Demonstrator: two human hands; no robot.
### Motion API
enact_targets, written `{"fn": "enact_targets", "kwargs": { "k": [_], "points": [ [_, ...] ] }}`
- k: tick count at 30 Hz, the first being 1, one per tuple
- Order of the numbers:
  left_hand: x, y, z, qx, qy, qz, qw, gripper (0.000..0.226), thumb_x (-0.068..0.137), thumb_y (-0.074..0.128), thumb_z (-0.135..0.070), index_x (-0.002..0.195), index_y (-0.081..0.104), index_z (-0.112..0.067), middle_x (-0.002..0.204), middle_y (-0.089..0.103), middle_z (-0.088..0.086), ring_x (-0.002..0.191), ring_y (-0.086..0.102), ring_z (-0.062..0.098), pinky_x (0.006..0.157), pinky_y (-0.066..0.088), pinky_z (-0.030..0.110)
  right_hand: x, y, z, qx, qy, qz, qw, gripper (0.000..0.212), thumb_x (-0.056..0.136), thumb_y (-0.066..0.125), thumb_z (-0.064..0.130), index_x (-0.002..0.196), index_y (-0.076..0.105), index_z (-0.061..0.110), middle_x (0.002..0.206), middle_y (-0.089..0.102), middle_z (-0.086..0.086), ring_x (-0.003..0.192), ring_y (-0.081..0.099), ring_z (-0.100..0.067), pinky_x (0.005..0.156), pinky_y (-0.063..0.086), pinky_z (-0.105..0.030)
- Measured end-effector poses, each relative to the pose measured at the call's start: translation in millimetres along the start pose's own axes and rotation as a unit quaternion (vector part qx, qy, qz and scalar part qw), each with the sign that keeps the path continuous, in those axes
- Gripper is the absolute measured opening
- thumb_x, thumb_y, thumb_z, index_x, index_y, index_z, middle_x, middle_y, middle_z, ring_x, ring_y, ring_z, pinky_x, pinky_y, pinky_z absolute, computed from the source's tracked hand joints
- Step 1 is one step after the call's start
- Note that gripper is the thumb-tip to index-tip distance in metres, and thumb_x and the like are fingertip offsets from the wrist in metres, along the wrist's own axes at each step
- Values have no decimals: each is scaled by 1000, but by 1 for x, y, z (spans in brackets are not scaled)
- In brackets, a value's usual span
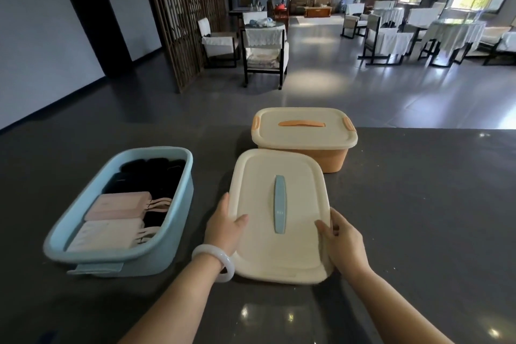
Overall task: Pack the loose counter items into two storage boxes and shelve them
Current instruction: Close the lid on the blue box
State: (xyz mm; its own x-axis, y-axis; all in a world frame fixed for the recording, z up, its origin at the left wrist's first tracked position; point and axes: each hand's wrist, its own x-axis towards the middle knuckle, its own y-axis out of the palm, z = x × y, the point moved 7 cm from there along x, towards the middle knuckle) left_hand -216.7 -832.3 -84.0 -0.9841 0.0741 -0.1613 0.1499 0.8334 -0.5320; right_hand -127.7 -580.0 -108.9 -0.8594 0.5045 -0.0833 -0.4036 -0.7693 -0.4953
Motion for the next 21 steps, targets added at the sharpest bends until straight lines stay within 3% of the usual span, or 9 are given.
{"fn": "enact_targets", "kwargs": {
  "k": [5, 8, 12, 17, 21],
  "points": [
    [8, -29, -39, -10, 44, -35, 998, 62, 94, 59, -28, 150, 31, -23, 125, 58, -4, 106, 58, 19, 89, 48, 34, 6, -17, 59, 42, -49, -67, 996, 28, 97, 52, 29, 124, 56, 28, 102, 63, 8, 95, 59, -17, 77, 44, -31],
    [10, -61, -53, -2, 58, -76, 995, 50, 93, 59, -28, 140, 43, -24, 117, 64, -1, 102, 62, 22, 91, 51, 40, 13, -12, 94, 59, -71, -60, 994, 25, 97, 49, 30, 121, 57, 27, 98, 63, 8, 92, 59, -16, 76, 44, -33],
    [10, -114, -47, 4, 54, -116, 992, 24, 95, 55, -27, 118, 55, -23, 99, 67, -2, 88, 64, 20, 83, 54, 42, 16, 22, 139, 65, -96, -19, 993, 27, 99, 48, 29, 125, 55, 25, 96, 59, 10, 88, 57, -13, 74, 45, -31],
    [11, -182, -11, 17, 6, -159, 987, 18, 95, 51, -27, 112, 56, -25, 96, 67, 0, 85, 64, 21, 82, 53, 41, 8, 87, 183, 45, -116, 23, 992, 25, 97, 49, 32, 120, 56, 23, 106, 62, 4, 98, 60, -19, 86, 51, -39],
    [16, -235, 21, 32, -23, -160, 986, 22, 95, 50, -27, 116, 54, -23, 101, 66, 3, 88, 63, 23, 73, 50, 34, -2, 146, 208, 43, -106, 43, 993, 25, 97, 48, 34, 117, 56, 21, 109, 62, 0, 92, 59, -16, 80, 52, -39]
  ]
}}
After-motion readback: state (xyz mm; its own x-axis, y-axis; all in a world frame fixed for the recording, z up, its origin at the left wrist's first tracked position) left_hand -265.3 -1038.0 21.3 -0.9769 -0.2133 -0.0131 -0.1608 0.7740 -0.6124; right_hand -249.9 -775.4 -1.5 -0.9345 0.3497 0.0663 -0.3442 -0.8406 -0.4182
